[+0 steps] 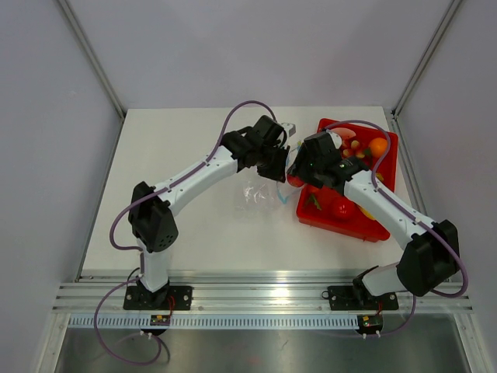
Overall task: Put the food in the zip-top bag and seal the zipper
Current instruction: Place the fake fruit in the zipper food storage bag, then adjust the zipper food storage bag at the center of the board.
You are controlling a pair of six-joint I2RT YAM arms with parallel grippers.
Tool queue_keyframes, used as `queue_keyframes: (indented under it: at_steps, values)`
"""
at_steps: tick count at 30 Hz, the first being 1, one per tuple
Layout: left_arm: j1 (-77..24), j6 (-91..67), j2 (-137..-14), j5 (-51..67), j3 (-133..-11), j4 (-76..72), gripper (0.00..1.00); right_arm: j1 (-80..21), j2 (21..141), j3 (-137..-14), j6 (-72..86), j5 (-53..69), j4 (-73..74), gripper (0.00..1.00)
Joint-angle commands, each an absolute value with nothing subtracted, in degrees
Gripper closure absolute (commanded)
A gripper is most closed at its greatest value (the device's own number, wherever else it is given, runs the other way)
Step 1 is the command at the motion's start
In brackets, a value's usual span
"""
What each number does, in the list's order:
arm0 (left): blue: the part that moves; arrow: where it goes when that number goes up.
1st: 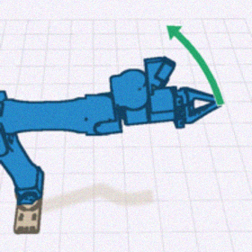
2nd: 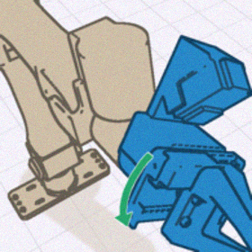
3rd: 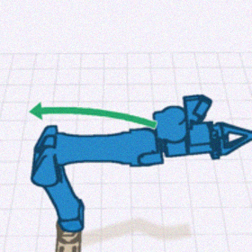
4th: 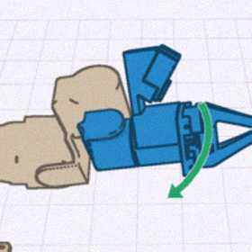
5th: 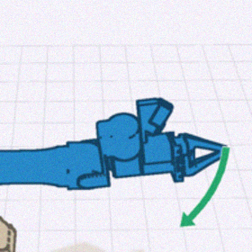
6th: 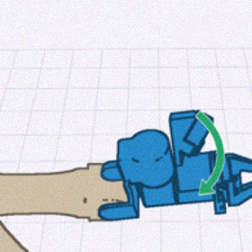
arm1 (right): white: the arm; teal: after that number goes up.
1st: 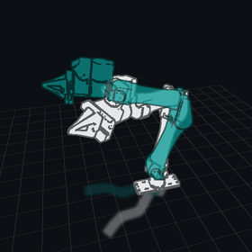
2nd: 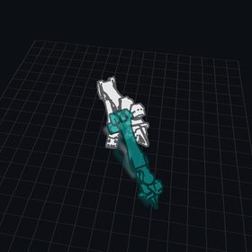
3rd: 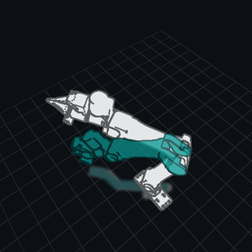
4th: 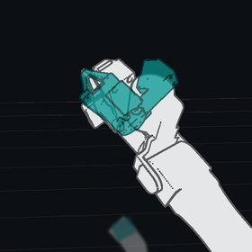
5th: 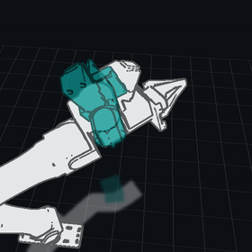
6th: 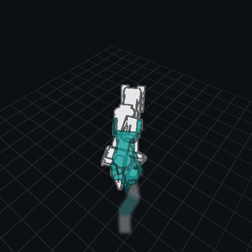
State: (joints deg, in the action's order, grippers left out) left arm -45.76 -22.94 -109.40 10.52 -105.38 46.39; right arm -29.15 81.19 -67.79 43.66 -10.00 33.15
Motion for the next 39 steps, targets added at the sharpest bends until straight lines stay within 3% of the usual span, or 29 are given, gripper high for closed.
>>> queue_keyframes:
  at_steps: [1,6,13,18,23,30,39]
  values:
    - [-45.62,-23.55,-107.23,15.11,-106.79,43.51,1.00,-29.62,81.12,-68.20,42.45,-11.07,33.57,0.38]
    - [-45.70,-23.73,-107.40,13.98,-106.26,43.24,1.00,-29.62,81.21,-68.73,42.28,-10.99,33.92,0.23]
    - [-45.62,-22.50,-107.84,11.69,-106.35,44.38,1.00,-29.62,79.55,-69.61,42.36,-10.55,34.63,0.20]
    - [-45.44,-22.24,-108.45,10.73,-106.43,44.56,1.00,-29.62,75.77,-70.40,42.01,-11.68,36.12,0.26]
    - [-45.26,-21.54,-109.16,11.25,-106.61,44.82,1.00,-29.62,71.37,-69.44,42.36,-14.67,37.44,0.42]
    - [-45.09,-21.18,-108.99,11.25,-106.70,44.91,1.00,-28.83,71.54,-67.06,42.19,-20.21,40.43,0.32]
    - [-45.09,-20.83,-107.67,10.90,-106.00,45.44,1.00,-26.37,75.14,-59.24,43.15,-11.89,32.70,0.37]
